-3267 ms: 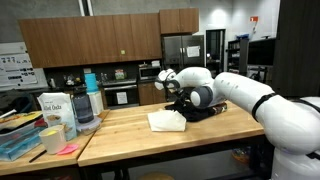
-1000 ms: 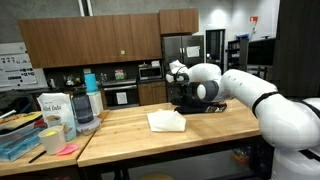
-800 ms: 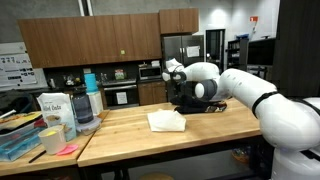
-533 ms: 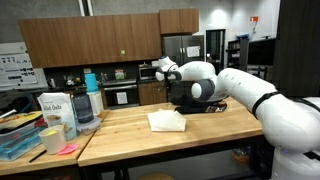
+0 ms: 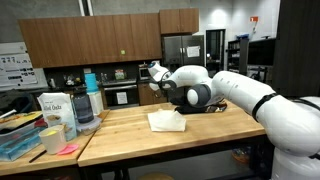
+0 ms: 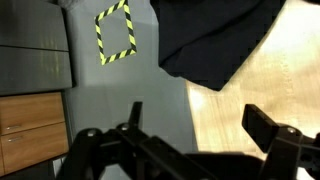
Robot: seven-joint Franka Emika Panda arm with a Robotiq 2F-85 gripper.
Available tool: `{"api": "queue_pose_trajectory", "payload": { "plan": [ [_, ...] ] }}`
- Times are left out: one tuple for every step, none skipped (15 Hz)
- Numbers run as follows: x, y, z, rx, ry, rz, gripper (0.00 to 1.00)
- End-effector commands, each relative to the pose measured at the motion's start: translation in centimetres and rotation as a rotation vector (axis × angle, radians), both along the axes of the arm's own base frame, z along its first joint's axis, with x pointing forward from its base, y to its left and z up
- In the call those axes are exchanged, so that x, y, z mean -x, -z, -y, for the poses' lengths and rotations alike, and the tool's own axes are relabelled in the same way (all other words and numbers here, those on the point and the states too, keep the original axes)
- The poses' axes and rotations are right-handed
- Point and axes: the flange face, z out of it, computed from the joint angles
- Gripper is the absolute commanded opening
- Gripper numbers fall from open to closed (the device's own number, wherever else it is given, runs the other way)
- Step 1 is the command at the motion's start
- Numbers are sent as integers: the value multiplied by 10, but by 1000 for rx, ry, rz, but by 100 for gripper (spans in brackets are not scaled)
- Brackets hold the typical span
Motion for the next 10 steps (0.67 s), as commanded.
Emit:
{"api": "queue_pose_trajectory", "payload": {
  "plan": [
    [3,18,-15,99,16,50,100],
    [4,26,-21,122,10,60,100],
    [5,32,-28,147,5,76,100],
    [5,39,-36,171,-14,98,100],
    [6,44,-42,196,-25,118,100],
    [8,48,-48,218,-36,134,100],
    [11,53,-57,240,-37,141,100],
    [14,57,-63,257,-30,144,100],
    [17,63,-69,270,-24,144,100],
    [13,61,-61,231,-34,115,100]
  ]
}}
